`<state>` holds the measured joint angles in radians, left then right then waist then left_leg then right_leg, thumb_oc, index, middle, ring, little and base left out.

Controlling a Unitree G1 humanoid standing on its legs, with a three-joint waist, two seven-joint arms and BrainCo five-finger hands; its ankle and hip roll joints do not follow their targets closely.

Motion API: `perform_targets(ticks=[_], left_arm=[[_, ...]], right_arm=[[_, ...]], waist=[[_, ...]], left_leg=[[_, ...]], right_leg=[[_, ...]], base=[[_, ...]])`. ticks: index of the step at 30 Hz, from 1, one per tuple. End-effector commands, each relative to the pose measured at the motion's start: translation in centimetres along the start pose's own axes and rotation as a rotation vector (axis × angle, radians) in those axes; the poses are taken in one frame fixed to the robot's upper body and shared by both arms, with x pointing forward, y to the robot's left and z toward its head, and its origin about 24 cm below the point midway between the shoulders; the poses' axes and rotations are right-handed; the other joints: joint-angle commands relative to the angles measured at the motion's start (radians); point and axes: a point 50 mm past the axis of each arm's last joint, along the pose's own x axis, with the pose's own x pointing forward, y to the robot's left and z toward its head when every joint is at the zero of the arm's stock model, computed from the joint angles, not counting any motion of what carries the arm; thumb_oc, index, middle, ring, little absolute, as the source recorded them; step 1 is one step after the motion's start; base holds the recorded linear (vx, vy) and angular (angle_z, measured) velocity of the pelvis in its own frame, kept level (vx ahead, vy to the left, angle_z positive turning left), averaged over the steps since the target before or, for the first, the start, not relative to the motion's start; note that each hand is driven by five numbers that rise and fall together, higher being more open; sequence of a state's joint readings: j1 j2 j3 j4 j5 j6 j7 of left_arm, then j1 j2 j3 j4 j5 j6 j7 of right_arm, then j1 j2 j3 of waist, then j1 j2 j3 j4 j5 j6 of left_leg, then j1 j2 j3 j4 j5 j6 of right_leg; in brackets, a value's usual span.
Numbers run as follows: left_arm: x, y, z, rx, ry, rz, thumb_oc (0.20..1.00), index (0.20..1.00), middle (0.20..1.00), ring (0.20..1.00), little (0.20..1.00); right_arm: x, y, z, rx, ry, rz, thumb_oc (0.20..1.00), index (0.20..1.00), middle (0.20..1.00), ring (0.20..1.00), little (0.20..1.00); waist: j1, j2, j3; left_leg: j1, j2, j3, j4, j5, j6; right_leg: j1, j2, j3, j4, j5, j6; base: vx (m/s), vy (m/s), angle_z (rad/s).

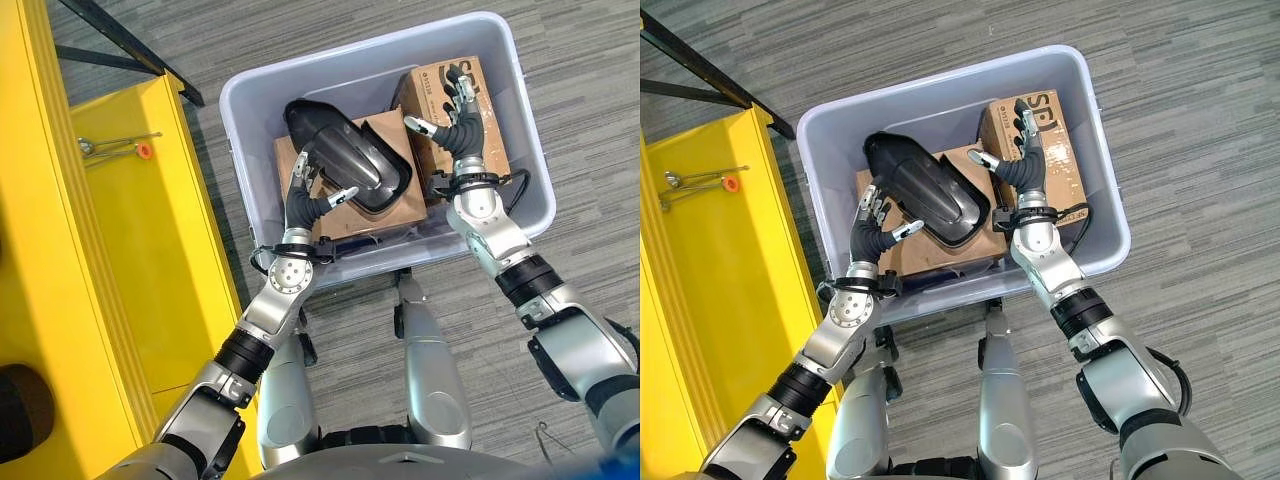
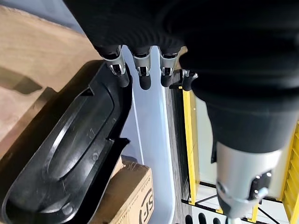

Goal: Move parts from the plastic box to the shelf.

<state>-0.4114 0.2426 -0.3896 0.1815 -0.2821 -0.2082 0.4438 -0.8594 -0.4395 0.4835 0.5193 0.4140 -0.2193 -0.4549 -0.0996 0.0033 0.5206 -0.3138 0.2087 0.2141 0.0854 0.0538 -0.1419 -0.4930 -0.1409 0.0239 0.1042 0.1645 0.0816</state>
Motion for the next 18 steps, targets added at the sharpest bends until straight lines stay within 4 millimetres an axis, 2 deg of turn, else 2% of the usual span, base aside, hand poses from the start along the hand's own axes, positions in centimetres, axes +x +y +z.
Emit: perform_targets(ticks=[1, 4, 10, 15, 16, 18], left_arm=[[-0.3, -0.3, 2.2, -0.011, -0.136, -0.026, 1.000, 1.000, 1.000, 1.000, 1.000], [-0.5, -0.2, 2.2, -0.007, -0.133, -0.030, 1.000, 1.000, 1.000, 1.000, 1.000], [-0.6, 0.0, 2.1, -0.009, -0.131, -0.029, 1.000, 1.000, 1.000, 1.000, 1.000], [-0.5, -0.3, 2.2, -0.025, -0.138, -0.037, 1.000, 1.000, 1.000, 1.000, 1.000], [-0.5, -0.5, 2.4, -0.032, -0.145, -0.052, 1.000, 1.000, 1.000, 1.000, 1.000], [-0.5, -0.7, 2.6, -0.041, -0.153, -0.063, 1.000, 1.000, 1.000, 1.000, 1.000]], right_arm=[[2.2, 0.5, 4.3, -0.018, -0.156, 0.024, 1.000, 1.000, 1.000, 1.000, 1.000], [2.7, 1.4, 4.5, -0.042, -0.148, 0.057, 1.000, 1.000, 1.000, 1.000, 1.000], [3.3, 1.8, 3.8, -0.119, -0.111, 0.080, 1.000, 1.000, 1.000, 1.000, 1.000], [4.3, 0.5, 2.5, -0.191, -0.026, 0.037, 1.000, 1.000, 1.000, 1.000, 1.000], [4.6, -0.4, 2.0, -0.249, 0.005, 0.022, 1.000, 1.000, 1.000, 1.000, 1.000], [4.9, -0.9, 2.0, -0.262, 0.017, 0.013, 1.000, 1.000, 1.000, 1.000, 1.000]], waist=[[0.017, -0.015, -0.001], [0.030, -0.015, -0.001], [0.045, -0.014, -0.001], [0.058, -0.002, -0.001], [0.064, 0.004, -0.001], [0.070, 0.010, -0.001]], left_leg=[[-0.030, -0.018, -0.005, 0.067, -0.040, 0.043], [-0.045, -0.018, -0.008, 0.068, -0.038, 0.043], [-0.062, -0.018, -0.018, 0.071, -0.037, 0.043], [-0.081, -0.023, -0.025, 0.073, -0.035, 0.043], [-0.089, -0.024, -0.029, 0.077, -0.036, 0.043], [-0.096, -0.026, -0.032, 0.077, -0.035, 0.043]], right_leg=[[-0.083, -0.012, -0.016, 0.249, -0.187, 0.015], [-0.096, -0.011, -0.022, 0.251, -0.187, 0.014], [-0.111, -0.015, -0.030, 0.260, -0.189, 0.012], [-0.128, -0.019, -0.038, 0.267, -0.190, 0.012], [-0.134, -0.021, -0.039, 0.269, -0.191, 0.012], [-0.138, -0.021, -0.041, 0.271, -0.193, 0.012]], base=[[0.02, -0.006, 0.04], [0.01, -0.014, 0.03], [0.00, -0.003, 0.01], [0.00, 0.003, 0.04], [0.00, 0.002, 0.07], [0.00, -0.001, 0.05]])
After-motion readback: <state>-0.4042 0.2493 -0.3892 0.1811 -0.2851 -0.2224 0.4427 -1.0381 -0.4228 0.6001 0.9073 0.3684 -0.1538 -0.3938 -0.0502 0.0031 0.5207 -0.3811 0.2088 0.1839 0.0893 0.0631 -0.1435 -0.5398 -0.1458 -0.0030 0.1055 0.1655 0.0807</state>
